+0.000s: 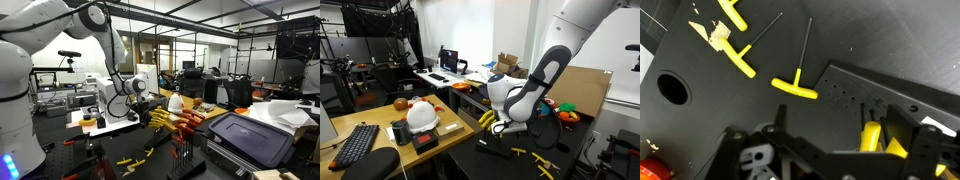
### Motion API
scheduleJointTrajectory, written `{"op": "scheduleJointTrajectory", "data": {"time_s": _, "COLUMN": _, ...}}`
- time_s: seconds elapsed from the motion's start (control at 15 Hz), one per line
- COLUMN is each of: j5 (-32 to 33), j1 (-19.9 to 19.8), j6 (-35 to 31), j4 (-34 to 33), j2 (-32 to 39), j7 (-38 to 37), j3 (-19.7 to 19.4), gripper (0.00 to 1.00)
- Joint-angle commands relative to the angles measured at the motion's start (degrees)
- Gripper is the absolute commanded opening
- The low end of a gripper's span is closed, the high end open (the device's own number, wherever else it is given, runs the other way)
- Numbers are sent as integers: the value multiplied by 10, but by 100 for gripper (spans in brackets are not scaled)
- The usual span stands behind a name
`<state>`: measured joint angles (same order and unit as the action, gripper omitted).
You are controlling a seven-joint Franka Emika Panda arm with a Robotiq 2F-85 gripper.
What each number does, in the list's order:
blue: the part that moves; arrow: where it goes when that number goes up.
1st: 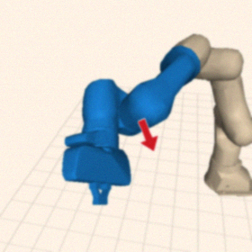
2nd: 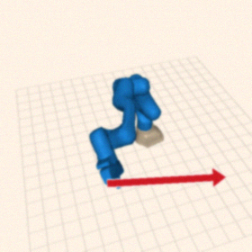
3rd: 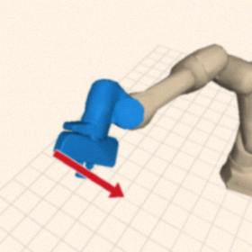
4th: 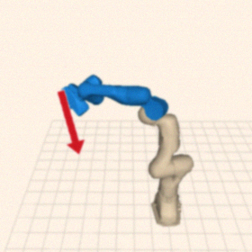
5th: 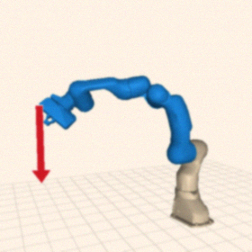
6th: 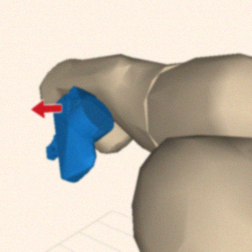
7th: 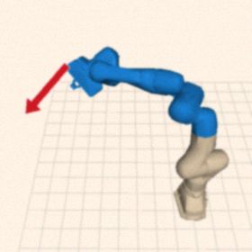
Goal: Pick up the yellow object tool and put on the table
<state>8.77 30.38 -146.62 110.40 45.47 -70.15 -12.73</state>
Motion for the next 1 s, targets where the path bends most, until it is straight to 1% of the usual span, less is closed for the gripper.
{"op": "scheduleJointTrajectory", "data": {"time_s": 0.0, "j5": 13, "j1": -15, "j6": 22, "j4": -13, "j2": -1, "j7": -8, "j3": 10, "gripper": 100}}
{"op": "scheduleJointTrajectory", "data": {"time_s": 0.93, "j5": 14, "j1": -21, "j6": 9, "j4": -12, "j2": 5, "j7": -6, "j3": 12, "gripper": 100}}
